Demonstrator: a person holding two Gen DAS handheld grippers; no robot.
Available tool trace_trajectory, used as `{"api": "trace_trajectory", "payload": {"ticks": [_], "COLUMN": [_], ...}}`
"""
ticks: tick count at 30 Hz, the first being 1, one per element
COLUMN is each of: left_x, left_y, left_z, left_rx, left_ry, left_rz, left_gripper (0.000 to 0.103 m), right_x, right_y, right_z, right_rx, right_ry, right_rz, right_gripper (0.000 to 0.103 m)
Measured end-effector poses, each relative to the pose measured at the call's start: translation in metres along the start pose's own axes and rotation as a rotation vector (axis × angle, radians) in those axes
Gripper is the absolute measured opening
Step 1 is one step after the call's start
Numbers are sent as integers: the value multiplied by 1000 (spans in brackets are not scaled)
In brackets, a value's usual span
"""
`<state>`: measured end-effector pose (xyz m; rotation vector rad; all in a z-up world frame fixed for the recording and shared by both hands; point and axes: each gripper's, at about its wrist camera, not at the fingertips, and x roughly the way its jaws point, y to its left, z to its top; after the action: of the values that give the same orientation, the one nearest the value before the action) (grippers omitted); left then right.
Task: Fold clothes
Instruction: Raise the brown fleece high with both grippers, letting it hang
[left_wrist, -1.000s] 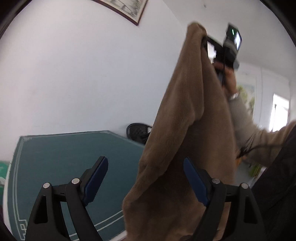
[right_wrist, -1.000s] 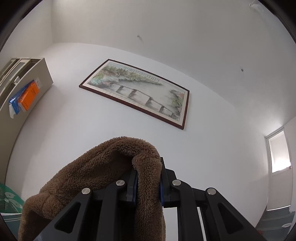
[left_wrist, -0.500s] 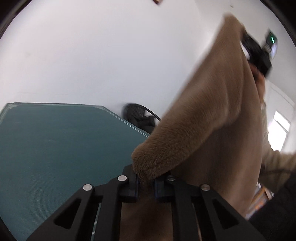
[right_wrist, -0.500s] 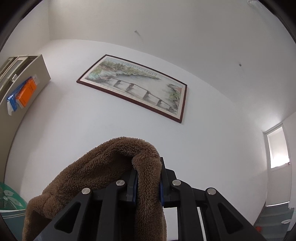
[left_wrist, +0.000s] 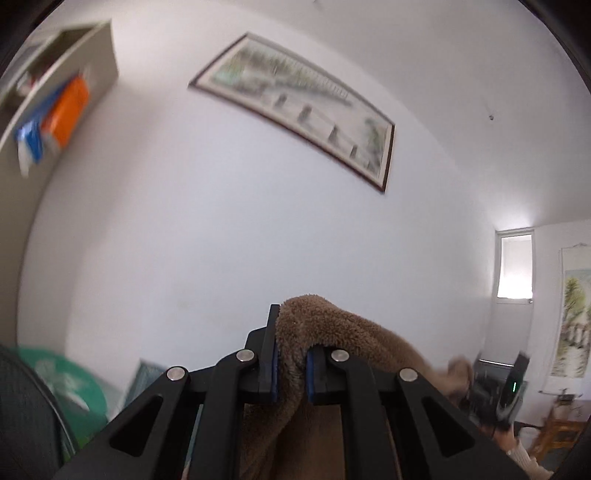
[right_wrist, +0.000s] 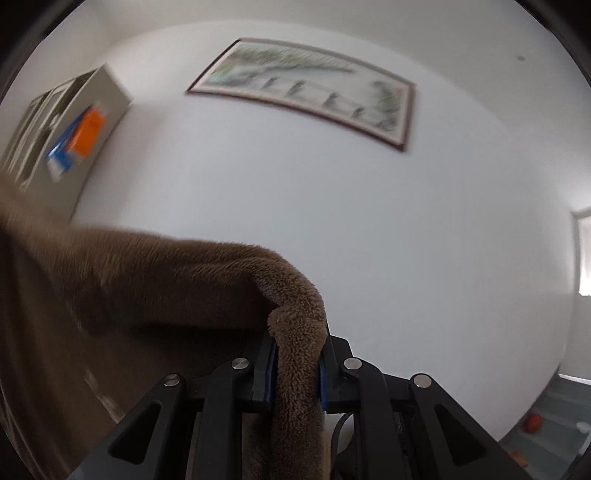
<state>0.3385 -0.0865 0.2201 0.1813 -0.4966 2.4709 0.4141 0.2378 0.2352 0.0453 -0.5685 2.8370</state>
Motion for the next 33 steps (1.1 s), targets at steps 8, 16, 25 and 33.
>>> {"api": "trace_trajectory", "payload": {"ticks": [8, 16, 25, 33], "left_x": [-51, -40, -33, -36], "left_y": [-44, -47, -37, -19], "left_z": [80, 111, 115, 112], "left_rx": [223, 267, 266, 234], "left_ry": [-192, -180, -140, -127], "left_rz": [73, 132, 115, 127], "left_gripper": [12, 12, 12, 13], "right_x": [-36, -50, -60, -61], "right_y": [4, -15, -28, -19], "right_z": [5, 11, 43, 59], "right_rx": [44, 135, 101, 87], "right_ry": [-77, -99, -268, -341], "right_rz": [-7, -61, -290, -339], "right_gripper": [16, 16, 16, 16]}}
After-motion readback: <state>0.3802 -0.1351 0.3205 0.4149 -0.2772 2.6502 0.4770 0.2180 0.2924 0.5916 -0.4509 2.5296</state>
